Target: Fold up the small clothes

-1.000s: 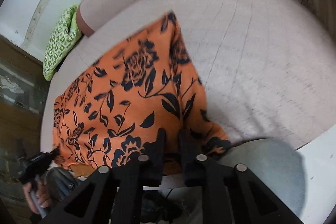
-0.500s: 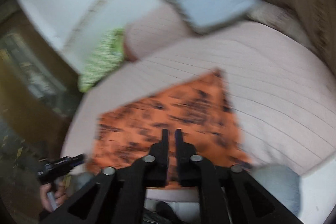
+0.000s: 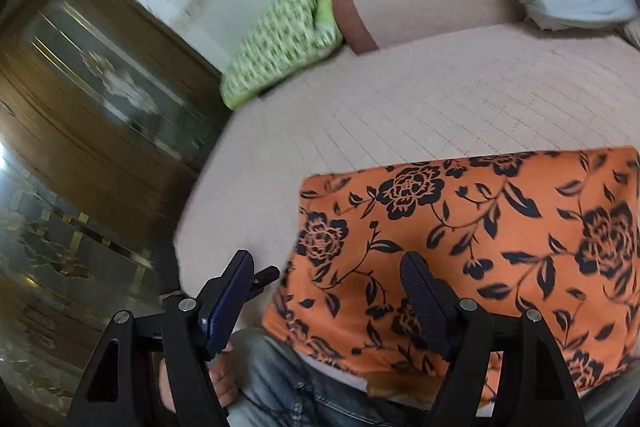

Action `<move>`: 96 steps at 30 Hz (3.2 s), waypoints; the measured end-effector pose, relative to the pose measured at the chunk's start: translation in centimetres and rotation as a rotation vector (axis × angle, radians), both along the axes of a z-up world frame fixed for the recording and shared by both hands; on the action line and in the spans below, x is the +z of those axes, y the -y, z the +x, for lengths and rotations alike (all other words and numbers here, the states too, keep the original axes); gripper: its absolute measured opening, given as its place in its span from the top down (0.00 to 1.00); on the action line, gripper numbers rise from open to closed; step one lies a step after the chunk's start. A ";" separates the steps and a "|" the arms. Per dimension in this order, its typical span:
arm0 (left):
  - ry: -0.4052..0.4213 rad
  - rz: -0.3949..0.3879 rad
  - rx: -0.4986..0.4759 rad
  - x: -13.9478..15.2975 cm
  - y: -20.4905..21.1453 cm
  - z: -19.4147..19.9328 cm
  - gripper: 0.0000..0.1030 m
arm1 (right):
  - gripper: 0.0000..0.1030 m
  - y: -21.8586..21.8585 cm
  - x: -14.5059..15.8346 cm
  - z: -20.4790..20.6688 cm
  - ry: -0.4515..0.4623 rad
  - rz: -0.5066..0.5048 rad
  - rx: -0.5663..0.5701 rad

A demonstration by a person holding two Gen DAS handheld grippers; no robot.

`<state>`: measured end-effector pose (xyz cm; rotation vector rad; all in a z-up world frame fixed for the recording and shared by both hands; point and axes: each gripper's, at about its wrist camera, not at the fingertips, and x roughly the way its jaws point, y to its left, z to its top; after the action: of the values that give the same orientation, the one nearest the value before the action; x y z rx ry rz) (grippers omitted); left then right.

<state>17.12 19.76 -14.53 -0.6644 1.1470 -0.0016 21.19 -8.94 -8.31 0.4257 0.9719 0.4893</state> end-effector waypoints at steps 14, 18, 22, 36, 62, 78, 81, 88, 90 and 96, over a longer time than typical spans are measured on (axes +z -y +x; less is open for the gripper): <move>-0.026 -0.058 -0.191 -1.3 0.8 1.4 0.48 | 0.40 -9.0 -3.7 6.7 -0.195 -0.098 0.106; -0.041 -0.184 -0.112 -2.4 -1.0 0.9 0.49 | 0.41 -10.4 -4.2 7.6 -0.223 -0.151 0.117; -0.039 -0.169 -0.120 -2.3 -1.1 0.6 0.60 | 0.41 -12.1 -5.2 8.7 -0.267 -0.178 0.138; 0.130 -0.202 -0.138 -0.1 -0.8 -1.3 0.88 | 0.48 -19.9 -11.0 12.9 -0.461 -0.367 0.317; 0.280 0.147 -0.387 14.0 17.1 -3.1 0.89 | 0.85 0.2 -1.4 7.3 -0.150 0.163 0.207; 0.112 0.244 -0.793 6.2 42.8 0.2 0.89 | 0.85 27.7 -7.7 -0.7 -0.109 0.445 -0.167; 0.079 0.227 -0.773 4.4 43.7 0.9 0.89 | 0.85 29.6 -10.4 -0.7 -0.156 0.469 -0.214; 0.002 0.034 -0.818 4.4 42.0 0.8 0.87 | 0.81 30.0 -14.2 -0.6 -0.224 0.473 -0.253; 0.042 0.004 -0.813 6.0 40.3 0.2 0.84 | 0.81 30.4 -13.9 -1.3 -0.202 0.487 -0.256; 0.112 0.052 -0.676 7.1 34.9 0.2 0.69 | 0.75 30.5 -10.1 -5.3 -0.117 0.338 -0.251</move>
<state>17.37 -15.15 -7.39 -0.2031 1.2106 -0.5735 15.90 -39.46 -18.36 0.8777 0.9334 0.4036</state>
